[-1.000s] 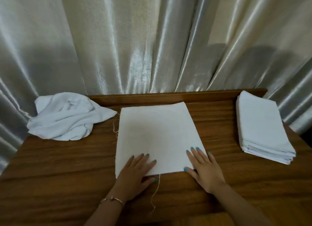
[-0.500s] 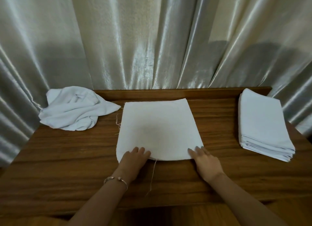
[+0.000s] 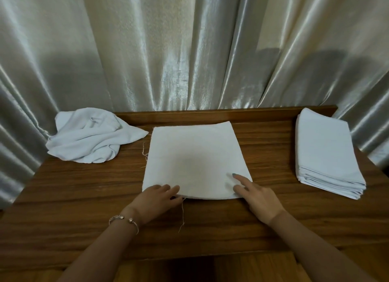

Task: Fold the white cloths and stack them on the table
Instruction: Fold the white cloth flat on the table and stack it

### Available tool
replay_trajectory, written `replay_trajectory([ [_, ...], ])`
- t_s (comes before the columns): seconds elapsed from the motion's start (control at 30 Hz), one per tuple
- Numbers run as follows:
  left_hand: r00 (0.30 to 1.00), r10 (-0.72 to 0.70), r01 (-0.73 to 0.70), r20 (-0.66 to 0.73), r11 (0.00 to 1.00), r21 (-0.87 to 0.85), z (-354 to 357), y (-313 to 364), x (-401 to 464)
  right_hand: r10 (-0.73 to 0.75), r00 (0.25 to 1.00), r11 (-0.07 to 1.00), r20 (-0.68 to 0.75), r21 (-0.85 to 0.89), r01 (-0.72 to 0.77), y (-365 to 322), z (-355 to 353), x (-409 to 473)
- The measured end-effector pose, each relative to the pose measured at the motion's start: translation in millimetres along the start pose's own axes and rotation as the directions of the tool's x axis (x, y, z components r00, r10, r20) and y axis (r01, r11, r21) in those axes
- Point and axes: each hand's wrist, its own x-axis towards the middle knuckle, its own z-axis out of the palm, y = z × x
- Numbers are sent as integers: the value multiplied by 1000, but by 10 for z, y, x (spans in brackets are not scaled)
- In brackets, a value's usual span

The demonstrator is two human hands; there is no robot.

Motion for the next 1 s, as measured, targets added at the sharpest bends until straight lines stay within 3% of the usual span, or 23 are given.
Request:
replay_trajectory([
  [0.13,1000,-5,3,31,998,68,40,-18,-47,-109,993,989,35,-100,112,41,-102,-44],
  [0.53,979,-173,150,105,970,193,-54,0,-122,-54,984,993,172,-98,72,193,84,-119],
  [0.67,974,-202,182,101,967,176,-26,39,-173,-72,973,975,220,-189,115,242,48,-89],
  [0.73,973,-203,182,110,968,175,16,51,-207,-42,980,969,193,-233,87,274,14,-80],
  [0.87,977,-168,143,134,973,180,6,80,-283,-128,992,958,12,-257,127,304,-95,-108],
  [1.0,962,-178,145,209,976,165,-4,111,-353,-225,974,946,-23,-245,213,322,-61,-164],
])
